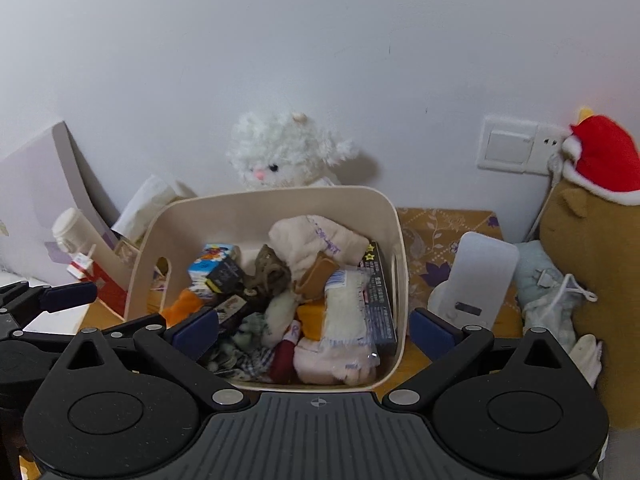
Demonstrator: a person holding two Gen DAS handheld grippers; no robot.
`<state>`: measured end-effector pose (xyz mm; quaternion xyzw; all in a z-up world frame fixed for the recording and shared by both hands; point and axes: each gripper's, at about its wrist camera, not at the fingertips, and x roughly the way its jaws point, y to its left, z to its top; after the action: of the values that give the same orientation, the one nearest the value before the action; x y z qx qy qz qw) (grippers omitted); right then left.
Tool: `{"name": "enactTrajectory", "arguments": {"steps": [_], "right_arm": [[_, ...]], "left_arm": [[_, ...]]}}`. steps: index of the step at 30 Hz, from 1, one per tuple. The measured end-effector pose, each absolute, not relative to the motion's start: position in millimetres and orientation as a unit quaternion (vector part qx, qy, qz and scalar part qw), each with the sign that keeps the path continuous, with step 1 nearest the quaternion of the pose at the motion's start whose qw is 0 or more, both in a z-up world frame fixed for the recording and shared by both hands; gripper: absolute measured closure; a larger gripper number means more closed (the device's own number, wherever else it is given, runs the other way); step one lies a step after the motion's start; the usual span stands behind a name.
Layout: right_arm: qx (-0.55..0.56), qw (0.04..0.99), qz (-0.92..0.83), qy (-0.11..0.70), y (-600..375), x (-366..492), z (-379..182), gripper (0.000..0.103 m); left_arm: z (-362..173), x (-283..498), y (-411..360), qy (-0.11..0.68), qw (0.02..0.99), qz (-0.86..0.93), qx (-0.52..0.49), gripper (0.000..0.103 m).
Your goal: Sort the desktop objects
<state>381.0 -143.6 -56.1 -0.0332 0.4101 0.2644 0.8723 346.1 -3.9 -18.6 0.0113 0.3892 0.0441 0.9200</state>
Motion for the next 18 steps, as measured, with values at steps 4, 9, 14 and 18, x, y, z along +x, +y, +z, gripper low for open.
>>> {"name": "enactTrajectory", "arguments": {"steps": [4, 9, 14, 18], "right_arm": [[-0.032, 0.882, 0.263, 0.391, -150, 355, -36, 0.000], [-0.027, 0.894, 0.262, 0.364, -160, 324, -12, 0.000], [-0.003, 0.895, 0.255, 0.365, -179, 291, 4, 0.000], [-0.014, 0.900, 0.242, 0.362, -193, 263, 13, 0.000]], "left_arm": [[-2, 319, -3, 0.388, 0.920, 0.055, -0.001, 0.019], [17, 286, -2, 0.384, 0.921, 0.064, -0.006, 0.019], [32, 251, -3, 0.383, 0.920, 0.076, -0.005, 0.019], [47, 221, -4, 0.376, 0.924, 0.071, -0.017, 0.019]]}}
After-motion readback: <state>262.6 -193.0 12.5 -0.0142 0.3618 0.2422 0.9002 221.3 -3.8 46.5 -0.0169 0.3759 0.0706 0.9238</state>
